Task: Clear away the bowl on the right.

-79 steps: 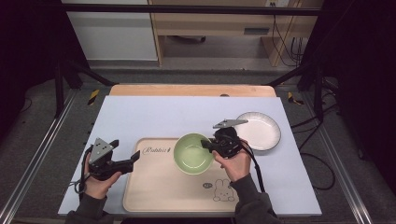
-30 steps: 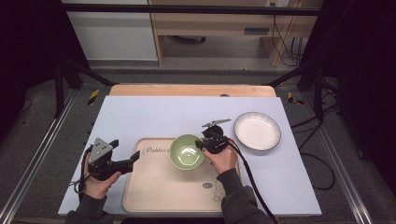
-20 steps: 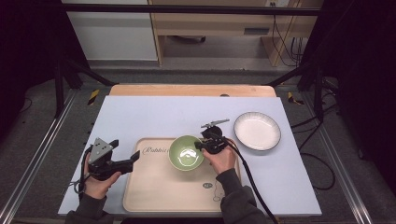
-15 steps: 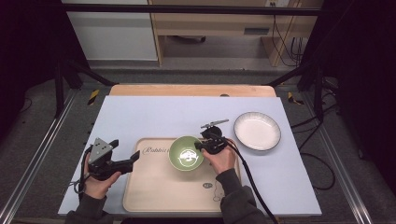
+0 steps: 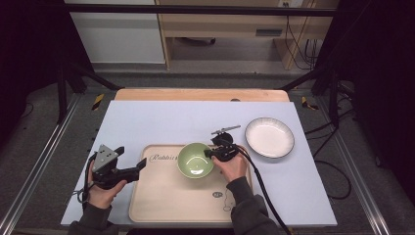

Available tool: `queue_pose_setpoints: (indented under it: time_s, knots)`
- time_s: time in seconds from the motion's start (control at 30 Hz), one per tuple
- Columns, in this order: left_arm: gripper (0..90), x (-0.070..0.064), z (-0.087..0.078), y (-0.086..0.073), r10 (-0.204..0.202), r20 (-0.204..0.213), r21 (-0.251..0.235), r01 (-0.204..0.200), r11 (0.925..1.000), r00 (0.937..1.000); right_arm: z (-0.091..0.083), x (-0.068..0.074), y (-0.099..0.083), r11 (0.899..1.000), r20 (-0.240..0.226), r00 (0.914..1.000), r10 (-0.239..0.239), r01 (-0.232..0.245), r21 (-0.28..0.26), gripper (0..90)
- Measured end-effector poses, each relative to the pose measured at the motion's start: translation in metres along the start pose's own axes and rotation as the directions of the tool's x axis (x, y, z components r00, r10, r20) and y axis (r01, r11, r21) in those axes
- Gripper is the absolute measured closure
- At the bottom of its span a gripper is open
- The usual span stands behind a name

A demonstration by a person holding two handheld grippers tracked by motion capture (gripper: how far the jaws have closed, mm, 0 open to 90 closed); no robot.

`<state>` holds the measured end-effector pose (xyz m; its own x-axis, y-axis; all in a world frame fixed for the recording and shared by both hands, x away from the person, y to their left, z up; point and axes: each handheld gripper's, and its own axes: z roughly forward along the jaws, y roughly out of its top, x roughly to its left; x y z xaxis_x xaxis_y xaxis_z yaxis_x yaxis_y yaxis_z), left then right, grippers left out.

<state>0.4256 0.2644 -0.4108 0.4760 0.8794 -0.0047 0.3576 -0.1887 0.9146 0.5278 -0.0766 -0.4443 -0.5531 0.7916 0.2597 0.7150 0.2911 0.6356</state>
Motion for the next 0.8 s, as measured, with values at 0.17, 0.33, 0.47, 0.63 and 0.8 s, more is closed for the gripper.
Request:
queue_pose_setpoints:
  time_s: [0.17,0.33,0.47,0.63,0.8]
  knots:
    - [10.7,-0.0003,0.0004,-0.0001,0.005,0.001,0.004,-0.005,1.0000,1.0000,0.0031,-0.0034,-0.0020,1.000,0.008,0.9999,0.010,-0.010,0.007,83.6]
    - [10.7,-0.0002,0.0008,-0.0006,0.002,0.001,0.005,-0.002,1.0000,1.0000,0.0045,-0.0047,-0.0020,1.000,0.005,0.9999,0.014,-0.014,0.009,83.6]
    - [10.7,-0.0004,0.0009,-0.0005,0.002,0.001,0.005,-0.002,1.0000,1.0000,0.0046,-0.0049,-0.0020,1.000,0.003,0.9998,0.018,-0.018,0.009,83.6]
    - [10.7,-0.0007,0.0009,-0.0005,0.003,0.001,0.005,-0.003,1.0000,1.0000,0.0047,-0.0047,-0.0033,1.000,0.008,0.9999,0.009,-0.009,0.001,83.5]
    - [10.7,-0.0002,0.0006,-0.0005,0.003,0.000,0.005,-0.003,1.0000,1.0000,0.0048,-0.0048,-0.0042,1.000,0.010,0.9999,-0.004,0.004,-0.011,83.2]
